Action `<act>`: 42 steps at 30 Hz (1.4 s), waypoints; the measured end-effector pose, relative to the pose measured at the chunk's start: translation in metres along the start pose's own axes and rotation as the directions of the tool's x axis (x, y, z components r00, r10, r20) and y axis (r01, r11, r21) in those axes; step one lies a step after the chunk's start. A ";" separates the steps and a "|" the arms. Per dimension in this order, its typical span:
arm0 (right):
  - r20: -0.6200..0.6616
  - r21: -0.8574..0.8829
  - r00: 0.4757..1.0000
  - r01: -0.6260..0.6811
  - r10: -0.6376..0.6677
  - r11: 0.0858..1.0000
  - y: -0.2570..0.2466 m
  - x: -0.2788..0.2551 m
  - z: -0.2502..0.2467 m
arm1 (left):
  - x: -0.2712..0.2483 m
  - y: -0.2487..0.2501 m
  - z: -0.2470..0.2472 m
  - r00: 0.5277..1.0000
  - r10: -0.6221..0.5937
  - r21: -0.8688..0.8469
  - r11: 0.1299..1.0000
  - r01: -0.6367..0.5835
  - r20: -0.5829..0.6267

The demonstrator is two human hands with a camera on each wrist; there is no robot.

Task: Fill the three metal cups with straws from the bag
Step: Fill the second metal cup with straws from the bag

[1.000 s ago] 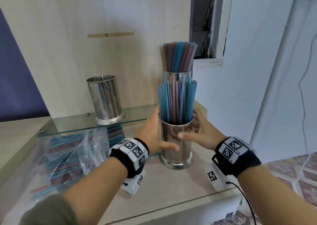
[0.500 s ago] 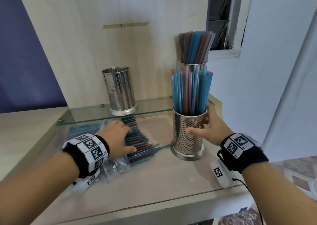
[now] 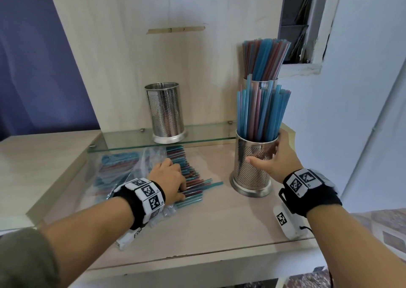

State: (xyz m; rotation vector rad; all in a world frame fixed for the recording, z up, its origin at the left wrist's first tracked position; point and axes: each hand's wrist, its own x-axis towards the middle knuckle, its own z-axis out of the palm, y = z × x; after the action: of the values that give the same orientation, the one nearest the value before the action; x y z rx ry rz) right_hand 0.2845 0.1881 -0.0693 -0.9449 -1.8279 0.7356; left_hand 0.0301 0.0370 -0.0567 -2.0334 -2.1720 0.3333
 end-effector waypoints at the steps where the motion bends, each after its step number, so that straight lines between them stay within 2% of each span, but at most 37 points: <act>1: -0.006 0.001 1.000 -0.006 0.006 1.000 0.001 0.000 0.000 | -0.001 -0.001 0.001 1.000 -0.008 0.010 1.000 0.008 -0.006; 8: -0.019 0.015 1.000 -0.005 0.005 1.000 0.005 0.002 0.000 | -0.008 -0.004 0.007 0.987 -0.063 0.101 0.992 0.078 -0.148; 11: -0.019 0.020 1.000 -0.006 0.006 1.000 0.005 0.001 0.001 | -0.008 -0.001 0.010 0.994 -0.098 0.195 0.975 0.107 -0.054; 14: -0.016 0.034 1.000 -0.001 0.002 0.999 0.006 0.002 0.001 | -0.006 0.003 0.015 0.991 -0.133 0.190 0.973 0.128 0.015; 22: -0.018 0.063 1.000 -0.004 0.005 0.998 0.009 0.002 0.002 | 0.002 0.023 0.015 0.992 -0.126 0.235 0.964 0.122 0.003; 26: -0.023 0.043 1.000 0.016 -0.015 0.999 0.009 0.002 0.001 | 0.005 0.021 0.008 0.993 -0.111 0.142 0.983 0.113 -0.027; 30: -0.019 0.052 1.000 0.017 -0.016 0.999 0.008 0.001 0.001 | 0.008 0.018 -0.004 0.996 -0.065 -0.033 0.997 0.063 -0.065; 34: -0.011 0.053 1.000 0.015 -0.014 0.998 0.006 0.001 0.000 | 0.012 0.014 -0.020 0.986 -0.025 -0.207 0.978 -0.010 -0.165; 38: -0.005 0.057 1.000 0.022 -0.022 0.998 0.005 0.001 0.000 | 0.014 0.010 -0.038 0.943 0.064 -0.417 0.886 -0.204 -0.327; 42: -0.005 0.057 1.000 0.012 -0.012 0.998 0.003 0.000 -0.001 | 0.013 0.009 -0.055 0.869 0.036 -0.509 0.798 -0.323 -0.494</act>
State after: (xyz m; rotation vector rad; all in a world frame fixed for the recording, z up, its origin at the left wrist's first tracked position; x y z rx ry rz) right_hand 0.2859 0.1900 -0.0714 -0.8967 -1.7979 0.7741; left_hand 0.0515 0.0542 -0.0063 -2.2942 -1.9013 -0.8356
